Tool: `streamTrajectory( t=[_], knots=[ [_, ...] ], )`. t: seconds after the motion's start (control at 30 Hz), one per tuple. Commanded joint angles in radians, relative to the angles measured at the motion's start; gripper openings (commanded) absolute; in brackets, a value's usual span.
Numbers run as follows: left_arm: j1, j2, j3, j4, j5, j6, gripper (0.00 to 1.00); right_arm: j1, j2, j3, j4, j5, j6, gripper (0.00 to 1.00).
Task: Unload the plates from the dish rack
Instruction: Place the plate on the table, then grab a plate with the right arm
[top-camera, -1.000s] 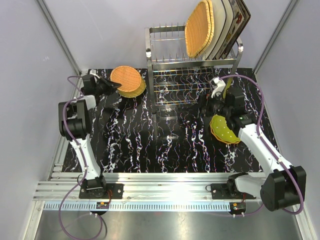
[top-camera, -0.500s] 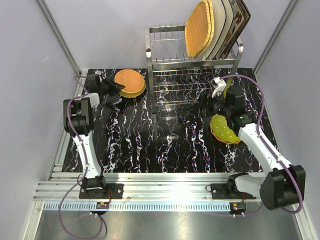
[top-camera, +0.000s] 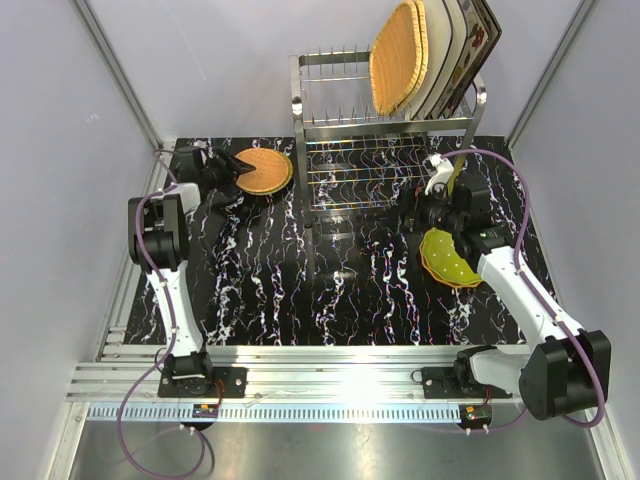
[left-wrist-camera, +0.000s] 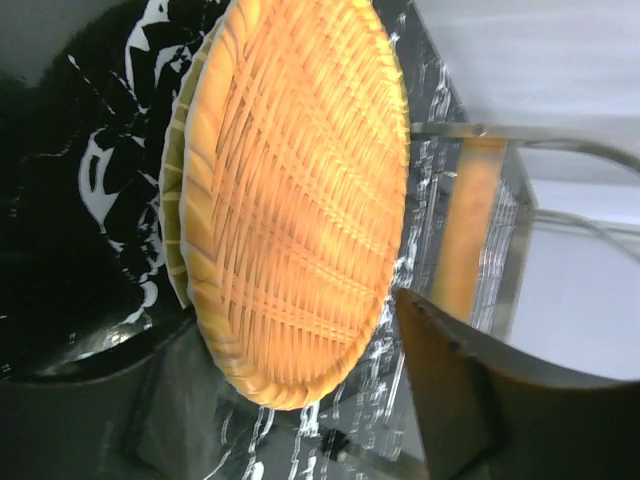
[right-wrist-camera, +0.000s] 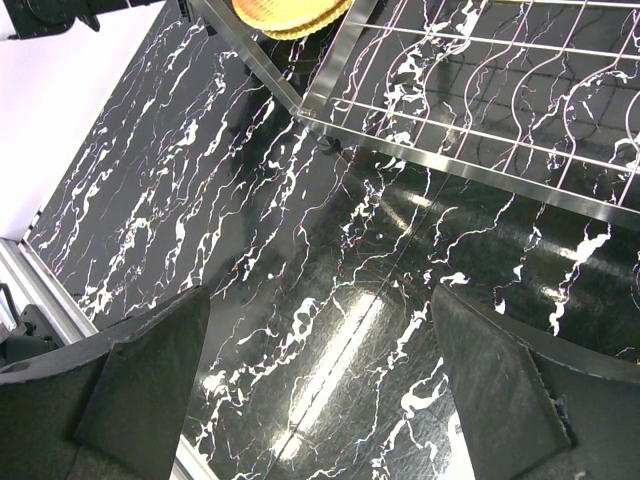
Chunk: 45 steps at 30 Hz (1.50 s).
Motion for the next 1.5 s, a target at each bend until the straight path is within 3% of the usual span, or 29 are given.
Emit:
streamTrajectory(
  t=[0.0,0.1,0.43,0.83,0.97,1.23,1.33,1.47],
  knots=[
    [-0.007,-0.066,0.061,-0.07,-0.031,0.09,0.74,-0.007,-0.03,0.015,0.028,0.003,0.003,1.0],
    [-0.008,-0.083,0.092,-0.171,-0.065,0.156,0.79,-0.007,-0.04,0.013,0.028,0.001,0.006,1.0],
    [-0.007,-0.172,0.111,-0.366,-0.139,0.289,0.83,-0.011,-0.077,0.004,0.017,-0.005,0.0,1.0],
    [-0.008,-0.389,0.008,-0.458,-0.249,0.438,0.87,-0.012,-0.112,0.076,-0.077,-0.025,-0.077,1.0],
    [-0.007,-0.514,-0.095,-0.455,-0.292,0.487,0.96,-0.012,-0.094,0.165,-0.182,-0.048,-0.134,1.0],
    [-0.003,-0.804,-0.34,-0.435,-0.393,0.536,0.99,-0.012,-0.056,0.404,-0.278,-0.002,-0.146,1.0],
    [0.006,-0.927,-0.426,-0.461,-0.453,0.488,0.99,-0.011,-0.036,0.49,-0.256,0.04,-0.106,1.0],
    [0.023,-1.074,-0.527,-0.481,-0.397,0.406,0.99,-0.011,0.015,0.652,-0.288,-0.054,-0.08,1.0]
  ],
)
